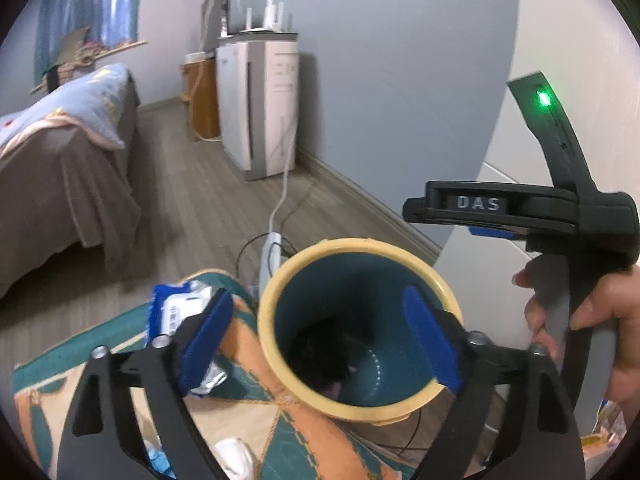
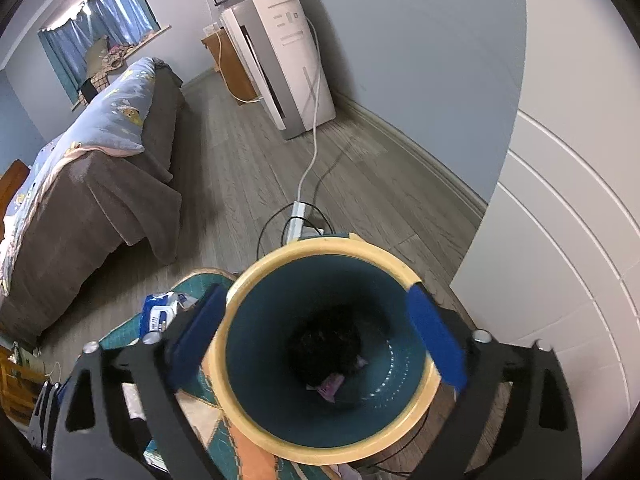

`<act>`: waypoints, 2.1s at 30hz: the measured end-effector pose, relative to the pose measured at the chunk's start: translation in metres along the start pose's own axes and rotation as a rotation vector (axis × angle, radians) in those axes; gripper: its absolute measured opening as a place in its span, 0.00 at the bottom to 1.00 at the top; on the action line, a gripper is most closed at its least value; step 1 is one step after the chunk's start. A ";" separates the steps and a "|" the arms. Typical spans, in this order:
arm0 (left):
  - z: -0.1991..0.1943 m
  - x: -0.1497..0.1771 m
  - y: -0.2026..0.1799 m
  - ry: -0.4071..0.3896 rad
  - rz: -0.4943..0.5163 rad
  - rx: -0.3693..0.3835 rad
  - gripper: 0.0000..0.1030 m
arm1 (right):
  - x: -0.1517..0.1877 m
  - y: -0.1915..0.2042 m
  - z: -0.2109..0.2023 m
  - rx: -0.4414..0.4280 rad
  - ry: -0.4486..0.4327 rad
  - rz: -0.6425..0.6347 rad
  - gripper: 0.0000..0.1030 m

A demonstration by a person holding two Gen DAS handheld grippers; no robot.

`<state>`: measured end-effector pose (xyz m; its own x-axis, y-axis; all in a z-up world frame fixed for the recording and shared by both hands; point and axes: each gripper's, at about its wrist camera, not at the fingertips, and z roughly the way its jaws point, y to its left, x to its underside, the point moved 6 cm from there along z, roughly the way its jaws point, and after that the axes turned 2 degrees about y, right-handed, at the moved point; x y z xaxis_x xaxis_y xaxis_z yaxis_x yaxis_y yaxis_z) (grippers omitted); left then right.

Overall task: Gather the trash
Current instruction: 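Carry both items over the yellow bin and open both grippers to drop them, then move both grippers back over the rug toward the wipes pack and clear bag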

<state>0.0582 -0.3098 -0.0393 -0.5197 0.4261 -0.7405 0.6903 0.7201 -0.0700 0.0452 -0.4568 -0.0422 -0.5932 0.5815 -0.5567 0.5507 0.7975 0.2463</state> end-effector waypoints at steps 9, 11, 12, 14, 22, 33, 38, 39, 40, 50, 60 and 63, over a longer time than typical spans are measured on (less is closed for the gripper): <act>-0.036 0.013 0.054 0.035 -0.024 -0.140 0.91 | 0.001 0.045 -0.008 -0.028 -0.021 -0.085 0.94; -0.050 0.018 0.073 0.038 -0.046 -0.179 0.91 | 0.003 0.058 -0.010 -0.032 -0.023 -0.105 0.94; -0.055 0.020 0.081 0.040 -0.058 -0.190 0.92 | 0.005 0.065 -0.011 -0.038 -0.021 -0.115 0.94; -0.068 0.028 0.098 0.048 -0.088 -0.212 0.92 | 0.009 0.083 -0.015 -0.058 -0.017 -0.140 0.94; -0.121 0.076 0.159 0.095 -0.155 -0.308 0.93 | 0.027 0.149 -0.036 -0.120 -0.023 -0.235 0.94; -0.156 0.133 0.213 0.089 -0.242 -0.409 0.93 | 0.063 0.211 -0.038 -0.129 0.002 -0.353 0.94; -0.152 0.144 0.233 0.094 -0.254 -0.435 0.93 | 0.087 0.226 -0.025 -0.127 0.058 -0.381 0.94; -0.150 0.147 0.237 0.100 -0.252 -0.438 0.93 | 0.092 0.230 -0.021 -0.125 0.070 -0.391 0.94; -0.148 0.149 0.240 0.107 -0.248 -0.442 0.93 | 0.095 0.233 -0.018 -0.122 0.076 -0.399 0.94; -0.115 0.182 0.249 0.218 -0.189 -0.423 0.93 | 0.123 0.251 0.022 -0.082 0.164 -0.439 0.94; -0.091 0.167 0.234 0.228 -0.189 -0.348 0.93 | 0.118 0.237 0.061 -0.019 0.207 -0.454 0.94; -0.075 0.162 0.234 0.242 -0.190 -0.332 0.93 | 0.110 0.225 0.071 -0.011 0.224 -0.408 0.94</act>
<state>0.0973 -0.0310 -0.1255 -0.7512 0.3569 -0.5552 0.3929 0.9177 0.0584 0.1454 -0.2245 -0.1046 -0.8727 0.2394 -0.4255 0.2405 0.9693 0.0523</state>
